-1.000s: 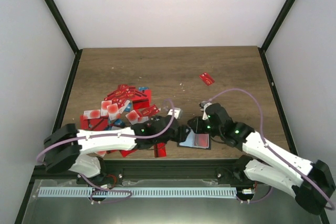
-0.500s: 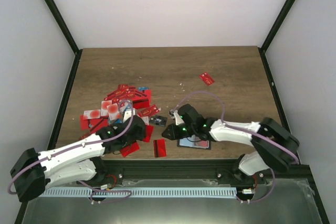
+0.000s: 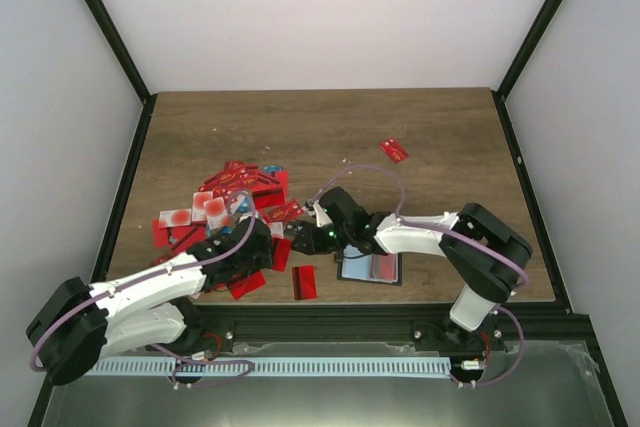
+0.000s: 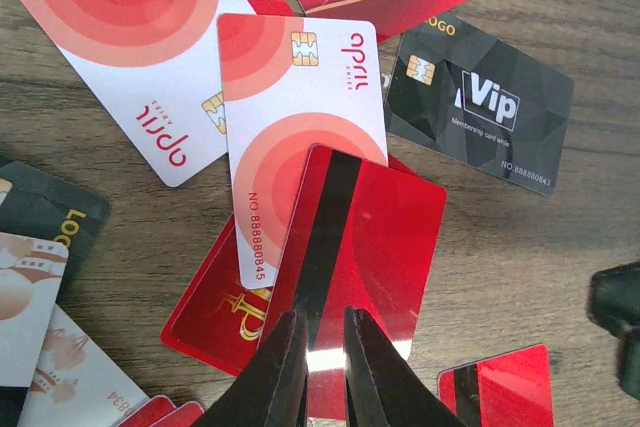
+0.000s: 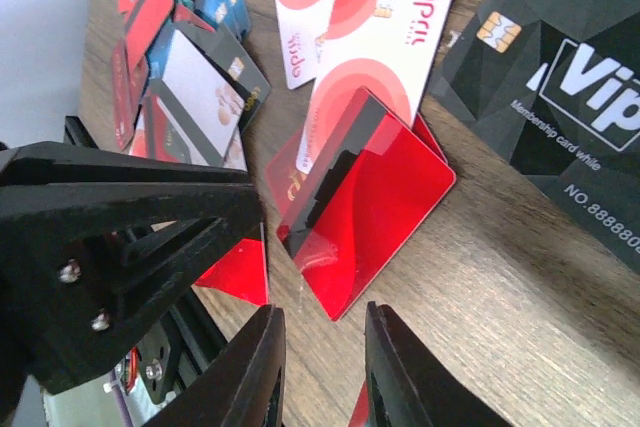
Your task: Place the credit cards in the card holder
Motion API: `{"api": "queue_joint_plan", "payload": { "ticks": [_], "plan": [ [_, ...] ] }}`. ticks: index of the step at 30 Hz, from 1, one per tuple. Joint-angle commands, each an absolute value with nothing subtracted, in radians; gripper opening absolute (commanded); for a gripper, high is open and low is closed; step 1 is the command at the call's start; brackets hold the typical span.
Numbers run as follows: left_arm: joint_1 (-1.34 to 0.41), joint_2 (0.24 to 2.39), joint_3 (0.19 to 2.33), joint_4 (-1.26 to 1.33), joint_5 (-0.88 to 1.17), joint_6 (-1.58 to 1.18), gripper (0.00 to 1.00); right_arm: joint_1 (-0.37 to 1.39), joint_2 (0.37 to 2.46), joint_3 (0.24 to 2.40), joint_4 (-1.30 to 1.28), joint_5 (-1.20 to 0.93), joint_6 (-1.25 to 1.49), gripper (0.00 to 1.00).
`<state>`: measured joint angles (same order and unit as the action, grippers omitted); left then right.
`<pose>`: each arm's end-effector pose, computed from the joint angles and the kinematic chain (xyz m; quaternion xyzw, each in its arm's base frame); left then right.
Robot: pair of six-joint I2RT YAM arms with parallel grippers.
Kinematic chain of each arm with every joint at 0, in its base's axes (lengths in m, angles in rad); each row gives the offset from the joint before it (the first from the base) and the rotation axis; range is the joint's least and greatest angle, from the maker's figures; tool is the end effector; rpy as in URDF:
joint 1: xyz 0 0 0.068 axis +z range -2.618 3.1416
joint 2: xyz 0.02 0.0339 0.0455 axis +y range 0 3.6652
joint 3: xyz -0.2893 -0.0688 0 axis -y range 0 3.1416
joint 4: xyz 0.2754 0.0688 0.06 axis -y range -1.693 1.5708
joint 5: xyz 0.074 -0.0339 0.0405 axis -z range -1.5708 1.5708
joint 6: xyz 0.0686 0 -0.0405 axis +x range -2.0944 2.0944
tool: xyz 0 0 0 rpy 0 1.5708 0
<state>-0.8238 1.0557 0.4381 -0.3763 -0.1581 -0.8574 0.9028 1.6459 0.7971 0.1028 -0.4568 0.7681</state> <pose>0.1534 -0.1497 0.1359 -0.0385 0.9552 -0.1608 0.2456 0.2044 0.3079 0.1429 -0.1506 0.8842 0.4287 0.1081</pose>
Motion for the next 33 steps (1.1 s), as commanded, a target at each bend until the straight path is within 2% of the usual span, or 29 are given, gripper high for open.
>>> {"api": "queue_joint_plan", "payload": {
  "ticks": [1, 17, 29, 33],
  "plan": [
    [-0.817, 1.067, 0.423, -0.342, -0.126, -0.846, 0.13, 0.905, 1.68, 0.849, 0.096, -0.453, 0.76, 0.24],
    [-0.817, 1.104, 0.349, -0.28, -0.072, -0.868, 0.13, 0.867, 1.689, 0.853, 0.09, -0.461, 0.75, 0.26],
    [-0.817, 1.118, 0.286, -0.254, -0.043, -0.877, 0.13, 0.864, 1.748, 0.87, 0.109, -0.494, 0.755, 0.44],
    [-0.819, 1.084, 0.274, -0.296, -0.053, -0.889, 0.12, 0.864, 1.781, 0.891, 0.112, -0.503, 0.756, 0.46]
  ]
}}
